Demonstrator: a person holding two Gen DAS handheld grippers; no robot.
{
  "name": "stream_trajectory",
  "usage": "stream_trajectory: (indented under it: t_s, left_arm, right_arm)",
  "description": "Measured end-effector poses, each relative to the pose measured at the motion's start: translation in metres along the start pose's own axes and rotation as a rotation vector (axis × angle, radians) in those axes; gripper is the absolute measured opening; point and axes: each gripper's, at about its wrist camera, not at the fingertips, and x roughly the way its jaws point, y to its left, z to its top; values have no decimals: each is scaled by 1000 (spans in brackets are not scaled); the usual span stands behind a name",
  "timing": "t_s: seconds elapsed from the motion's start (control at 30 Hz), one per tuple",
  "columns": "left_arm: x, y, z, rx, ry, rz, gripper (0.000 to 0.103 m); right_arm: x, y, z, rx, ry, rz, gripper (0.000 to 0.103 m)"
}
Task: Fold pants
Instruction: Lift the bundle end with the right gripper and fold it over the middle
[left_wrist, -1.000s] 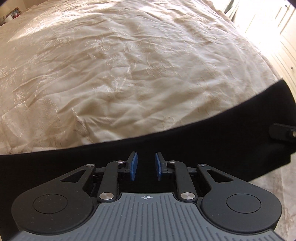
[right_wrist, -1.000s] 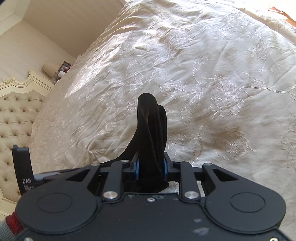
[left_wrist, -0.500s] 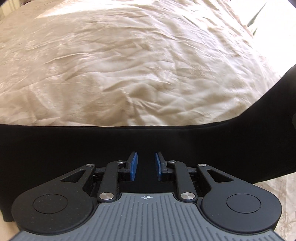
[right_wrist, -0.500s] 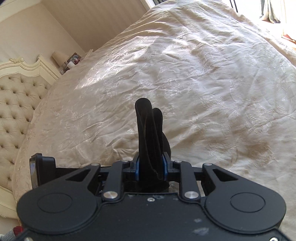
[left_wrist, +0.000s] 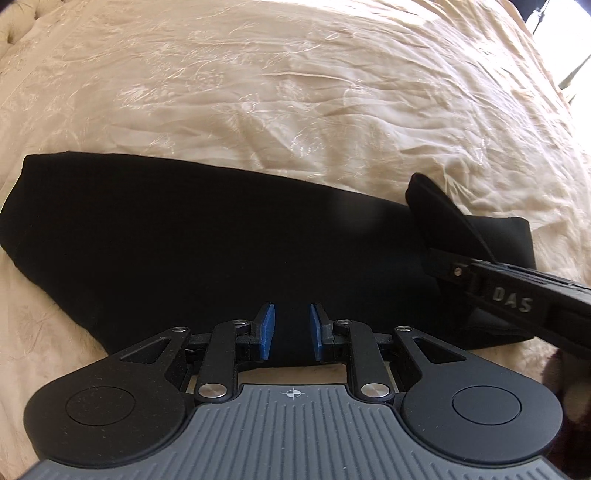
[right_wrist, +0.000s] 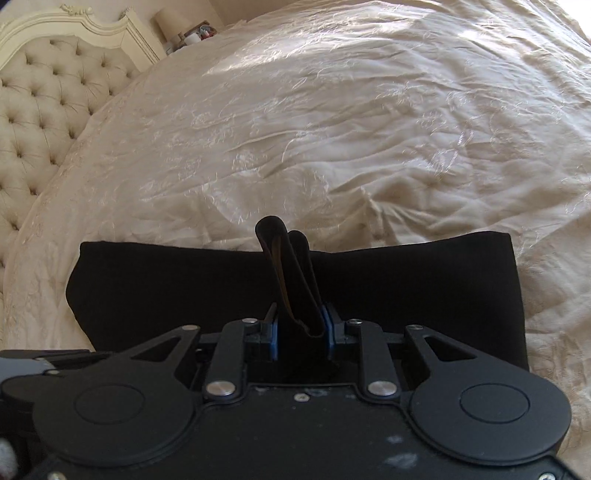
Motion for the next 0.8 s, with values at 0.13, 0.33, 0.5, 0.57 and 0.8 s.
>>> stream_trajectory:
  t_s: [0.13, 0.33, 0.5, 0.57, 0.8]
  left_arm:
    - [-4, 12, -4, -12, -1, -4, 20]
    - [-8, 15, 0, -12, -10, -28, 20]
    - [-10, 5, 9, -8, -21, -71, 21]
    - [-11, -2, 14, -4, -26, -91, 21]
    - [1, -46, 26, 60, -3, -162, 37]
  right_arm:
    - [23, 11, -9, -46, 36, 9, 35]
    - [-10, 18, -12, -76, -22, 89, 38]
    - [-56, -8, -12, -34, -124, 69, 40]
    - [-66, -28, -10, 8, -151, 20, 39]
    - [-82, -96, 0, 135, -170, -129, 41]
